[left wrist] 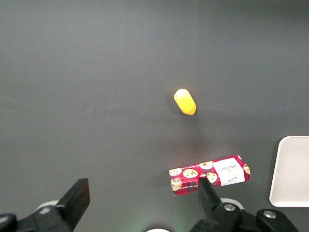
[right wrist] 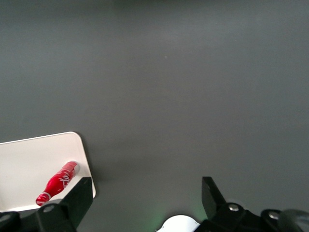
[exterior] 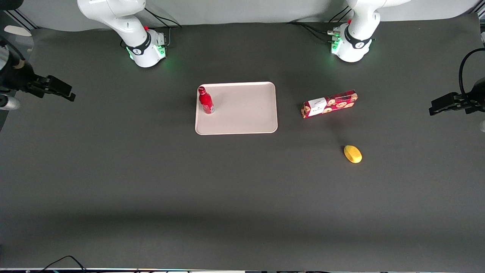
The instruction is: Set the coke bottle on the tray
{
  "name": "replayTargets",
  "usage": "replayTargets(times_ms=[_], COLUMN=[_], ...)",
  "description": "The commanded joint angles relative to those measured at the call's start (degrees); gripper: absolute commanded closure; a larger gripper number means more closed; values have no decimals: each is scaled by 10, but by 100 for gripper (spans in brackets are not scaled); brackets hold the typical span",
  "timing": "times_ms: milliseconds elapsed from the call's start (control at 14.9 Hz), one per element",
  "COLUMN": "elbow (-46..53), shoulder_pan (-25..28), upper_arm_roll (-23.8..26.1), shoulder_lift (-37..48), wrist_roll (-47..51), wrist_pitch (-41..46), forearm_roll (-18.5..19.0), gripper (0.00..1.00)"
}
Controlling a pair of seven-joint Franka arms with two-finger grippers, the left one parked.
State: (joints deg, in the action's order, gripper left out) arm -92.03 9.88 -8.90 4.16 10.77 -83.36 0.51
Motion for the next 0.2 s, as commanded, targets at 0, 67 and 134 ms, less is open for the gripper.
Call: replayTargets(times_ms=[0,67,134], elbow=[15,15,16], shoulder_pan=[8,8,8], upper_arm_roll=[-13,-13,-13], shoulder_lift=[-14,-16,-17], wrist_roll=[-1,2,0], wrist_pitch=[12,12,12], forearm_roll=[8,8,8], gripper=[0,0,0])
